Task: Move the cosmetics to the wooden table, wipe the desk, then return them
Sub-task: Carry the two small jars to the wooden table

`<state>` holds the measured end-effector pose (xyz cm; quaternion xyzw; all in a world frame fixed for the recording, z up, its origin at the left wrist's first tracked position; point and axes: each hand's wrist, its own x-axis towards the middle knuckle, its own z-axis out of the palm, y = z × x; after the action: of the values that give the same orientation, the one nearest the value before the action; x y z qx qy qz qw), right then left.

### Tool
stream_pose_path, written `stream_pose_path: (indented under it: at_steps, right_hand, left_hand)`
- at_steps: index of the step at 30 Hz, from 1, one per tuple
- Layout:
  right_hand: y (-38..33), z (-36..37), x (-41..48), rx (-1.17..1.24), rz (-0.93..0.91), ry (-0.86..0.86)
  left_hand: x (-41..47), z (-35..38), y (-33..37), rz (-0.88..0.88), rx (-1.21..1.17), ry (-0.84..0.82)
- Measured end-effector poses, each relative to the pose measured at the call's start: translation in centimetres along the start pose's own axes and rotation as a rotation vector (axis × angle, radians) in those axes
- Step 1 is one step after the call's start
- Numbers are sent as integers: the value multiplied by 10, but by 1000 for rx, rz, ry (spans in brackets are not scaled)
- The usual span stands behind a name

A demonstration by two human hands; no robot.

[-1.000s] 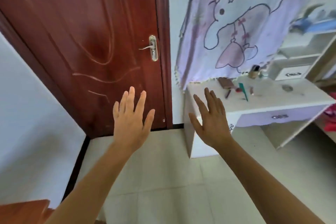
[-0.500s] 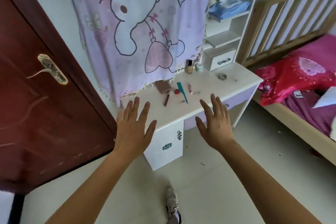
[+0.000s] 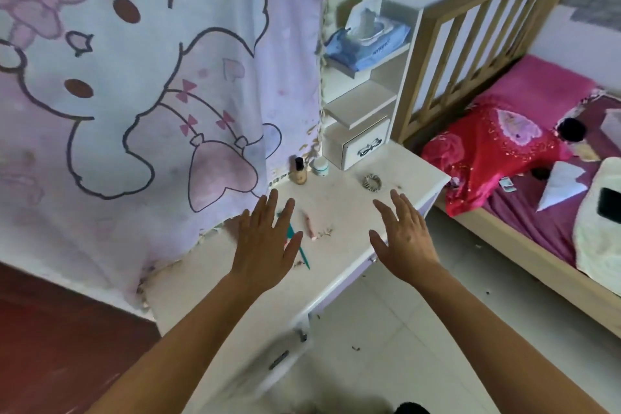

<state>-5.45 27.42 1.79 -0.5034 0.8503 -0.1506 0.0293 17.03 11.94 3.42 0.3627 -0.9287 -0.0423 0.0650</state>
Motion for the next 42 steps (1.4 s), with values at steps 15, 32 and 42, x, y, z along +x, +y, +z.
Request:
stream_pose_path:
  at_steps: [15,32,42]
  right_hand:
    - [62,90,259,76,-220,-364]
    - [52,192,379,-198,-506,-639]
    - [75,187,328,-67,-481,-681]
  left_hand:
    - [172,79,0,-315,86,-132]
    - [308,169,-19,-566,-265,-173]
    - [285,187,-21,-628,-468,-55]
